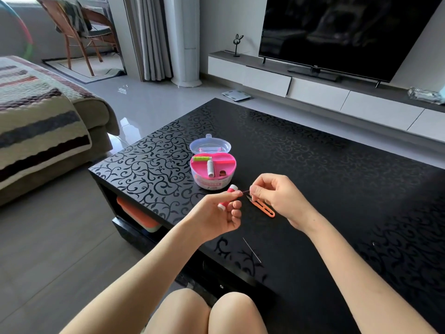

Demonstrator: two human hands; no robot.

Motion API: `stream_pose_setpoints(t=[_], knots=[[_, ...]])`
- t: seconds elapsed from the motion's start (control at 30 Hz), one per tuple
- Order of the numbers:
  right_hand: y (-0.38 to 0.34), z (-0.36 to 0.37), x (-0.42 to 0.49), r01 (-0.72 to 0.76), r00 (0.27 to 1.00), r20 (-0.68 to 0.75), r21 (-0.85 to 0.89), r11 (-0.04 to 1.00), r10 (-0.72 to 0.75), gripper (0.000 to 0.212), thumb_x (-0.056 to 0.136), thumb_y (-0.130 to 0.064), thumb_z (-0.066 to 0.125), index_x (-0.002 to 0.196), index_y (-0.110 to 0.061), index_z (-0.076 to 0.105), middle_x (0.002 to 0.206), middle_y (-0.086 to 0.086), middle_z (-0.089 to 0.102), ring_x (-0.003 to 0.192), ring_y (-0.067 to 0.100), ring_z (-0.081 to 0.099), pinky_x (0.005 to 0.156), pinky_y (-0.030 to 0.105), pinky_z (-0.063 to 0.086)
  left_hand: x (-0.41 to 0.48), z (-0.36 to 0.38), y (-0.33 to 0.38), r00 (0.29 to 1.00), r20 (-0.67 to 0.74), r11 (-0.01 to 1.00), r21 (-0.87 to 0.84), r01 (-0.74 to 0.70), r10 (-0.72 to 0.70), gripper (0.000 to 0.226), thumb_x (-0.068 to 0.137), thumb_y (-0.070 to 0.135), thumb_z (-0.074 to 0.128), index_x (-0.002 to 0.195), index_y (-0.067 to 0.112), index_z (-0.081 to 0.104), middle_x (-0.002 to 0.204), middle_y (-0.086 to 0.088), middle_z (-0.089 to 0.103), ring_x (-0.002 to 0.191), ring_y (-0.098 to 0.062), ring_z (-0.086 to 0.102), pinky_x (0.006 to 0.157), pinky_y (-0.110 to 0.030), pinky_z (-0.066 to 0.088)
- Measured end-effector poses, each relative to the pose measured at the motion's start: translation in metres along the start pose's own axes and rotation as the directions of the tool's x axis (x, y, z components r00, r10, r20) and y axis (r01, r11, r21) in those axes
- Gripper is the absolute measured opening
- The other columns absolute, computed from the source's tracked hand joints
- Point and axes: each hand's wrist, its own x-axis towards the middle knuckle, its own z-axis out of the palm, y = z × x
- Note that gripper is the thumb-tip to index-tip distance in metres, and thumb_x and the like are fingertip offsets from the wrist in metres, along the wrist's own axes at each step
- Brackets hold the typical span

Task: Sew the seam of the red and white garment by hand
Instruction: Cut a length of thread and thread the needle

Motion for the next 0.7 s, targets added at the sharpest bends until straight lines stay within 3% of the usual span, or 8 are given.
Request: stream_pose_setpoints(t=[0.07,0.2,0.3,0.43,0.6,0.7], knots=[[-0.013,-0.008,-0.002,0.015,1.0,0.01,0.003,1.0,-0.015,0.017,0.092,-0.008,0.059,0.075,-0.004,0.063,0.066,0.0,0.062,0.051,-0.002,0.045,0.053,0.013,0.037,0.004,0.003,-0.002,1.0,0.004,1.0,-0.006,0.008,-0.008,0.059,0.063,0.011,0.078,0.108,0.019,0.042,0.062,0.001,0.052,0.05,-0.011,0.048,0.05,-0.019,0.04],[-0.037,-0.026,-0.008,0.054,0.997,0.051,-0.006,0.999,-0.053,0.018,0.09,-0.005,0.06,0.072,-0.006,0.063,0.068,0.001,0.063,0.056,-0.001,0.047,0.056,0.013,0.037,0.011,0.018,0.001,1.0,-0.009,0.999,-0.032,-0.017,0.017,0.019,0.073,0.009,0.07,0.082,0.012,0.054,0.059,0.001,0.05,0.047,-0.008,0.045,0.043,-0.015,0.035],[-0.046,-0.041,-0.013,0.068,0.997,0.046,-0.003,0.998,-0.068,0.019,0.088,-0.002,0.06,0.07,-0.008,0.063,0.067,0.001,0.064,0.063,0.008,0.047,0.057,0.017,0.037,0.016,0.027,0.008,0.998,-0.027,0.995,-0.082,-0.056,0.054,0.008,0.075,0.007,0.061,0.076,0.01,0.054,0.057,-0.001,0.049,0.044,-0.009,0.044,0.039,-0.013,0.032],[-0.039,-0.063,-0.02,0.045,0.999,0.002,-0.017,0.999,-0.044,0.021,0.088,-0.002,0.059,0.068,-0.008,0.063,0.067,0.001,0.064,0.066,0.014,0.046,0.059,0.021,0.037,0.029,0.029,0.016,0.995,-0.084,0.996,-0.067,-0.063,0.058,0.019,0.091,0.001,0.048,0.074,0.009,0.052,0.055,-0.003,0.049,0.042,-0.009,0.045,0.037,-0.013,0.033],[-0.015,-0.081,-0.03,-0.048,0.998,-0.037,-0.023,0.999,0.047,0.022,0.088,0.0,0.058,0.066,-0.005,0.063,0.068,0.004,0.064,0.063,0.009,0.048,0.063,0.025,0.038,0.043,0.027,0.014,0.993,-0.119,0.998,0.051,0.028,-0.022,0.016,0.089,-0.001,0.052,0.076,0.006,0.059,0.065,-0.005,0.045,0.049,-0.01,0.048,0.041,-0.013,0.036],[-0.006,-0.091,-0.035,-0.079,0.993,-0.088,0.043,0.996,0.083,0.022,0.088,0.0,0.056,0.066,-0.003,0.061,0.068,0.007,0.063,0.061,0.008,0.049,0.062,0.025,0.038,0.049,0.023,0.008,0.989,-0.14,0.998,0.003,0.057,-0.056,0.01,0.088,-0.002,0.053,0.08,0.002,0.059,0.065,-0.008,0.049,0.049,-0.012,0.051,0.04,-0.013,0.036]])
